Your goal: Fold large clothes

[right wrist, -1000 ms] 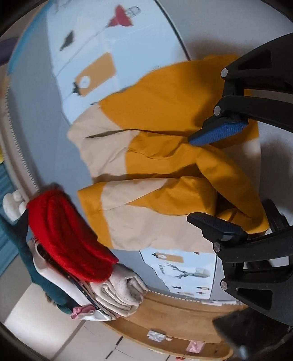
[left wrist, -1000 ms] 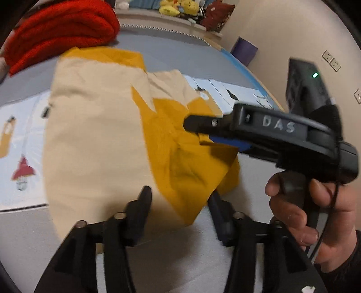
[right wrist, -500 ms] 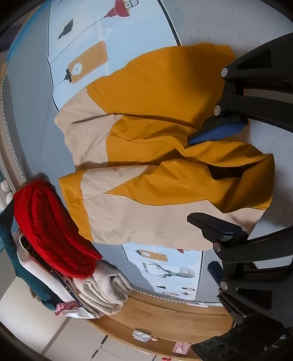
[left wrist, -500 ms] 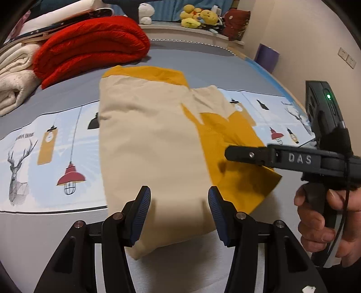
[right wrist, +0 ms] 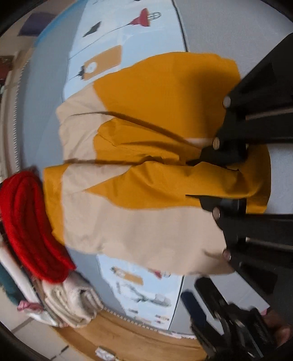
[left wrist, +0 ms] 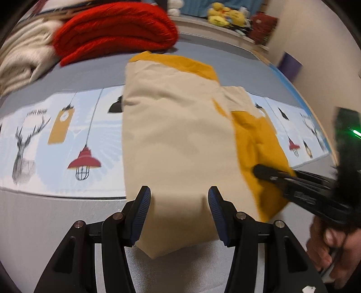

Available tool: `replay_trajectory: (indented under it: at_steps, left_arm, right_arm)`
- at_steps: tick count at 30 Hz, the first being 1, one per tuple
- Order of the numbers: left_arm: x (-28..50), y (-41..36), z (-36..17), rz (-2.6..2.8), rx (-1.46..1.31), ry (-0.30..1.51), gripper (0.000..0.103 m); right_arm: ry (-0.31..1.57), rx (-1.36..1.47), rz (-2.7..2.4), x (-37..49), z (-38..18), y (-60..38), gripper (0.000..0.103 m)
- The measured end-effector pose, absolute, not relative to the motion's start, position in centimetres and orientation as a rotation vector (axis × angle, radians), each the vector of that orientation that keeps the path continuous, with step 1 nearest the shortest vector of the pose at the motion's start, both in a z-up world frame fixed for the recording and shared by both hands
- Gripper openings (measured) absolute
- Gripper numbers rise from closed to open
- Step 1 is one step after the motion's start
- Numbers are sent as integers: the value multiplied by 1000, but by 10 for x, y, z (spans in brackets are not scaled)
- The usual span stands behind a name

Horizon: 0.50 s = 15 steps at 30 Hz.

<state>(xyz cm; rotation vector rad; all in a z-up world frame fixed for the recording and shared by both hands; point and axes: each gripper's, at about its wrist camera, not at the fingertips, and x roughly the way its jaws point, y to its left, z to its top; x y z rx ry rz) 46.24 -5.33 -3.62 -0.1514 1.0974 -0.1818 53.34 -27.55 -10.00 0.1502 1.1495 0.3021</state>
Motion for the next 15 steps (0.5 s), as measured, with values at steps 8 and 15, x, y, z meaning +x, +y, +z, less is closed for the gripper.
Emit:
replay_trajectory:
  at_steps: [8,15]
  left_arm:
    - [470,-26,-35,-124,-290,1081,49]
    - [471,-40,-44,-166,-254,1135,49]
  right_arm:
    - [695,45,467,494,3,-263,11]
    - [854,97,186,511,-45,-318,10]
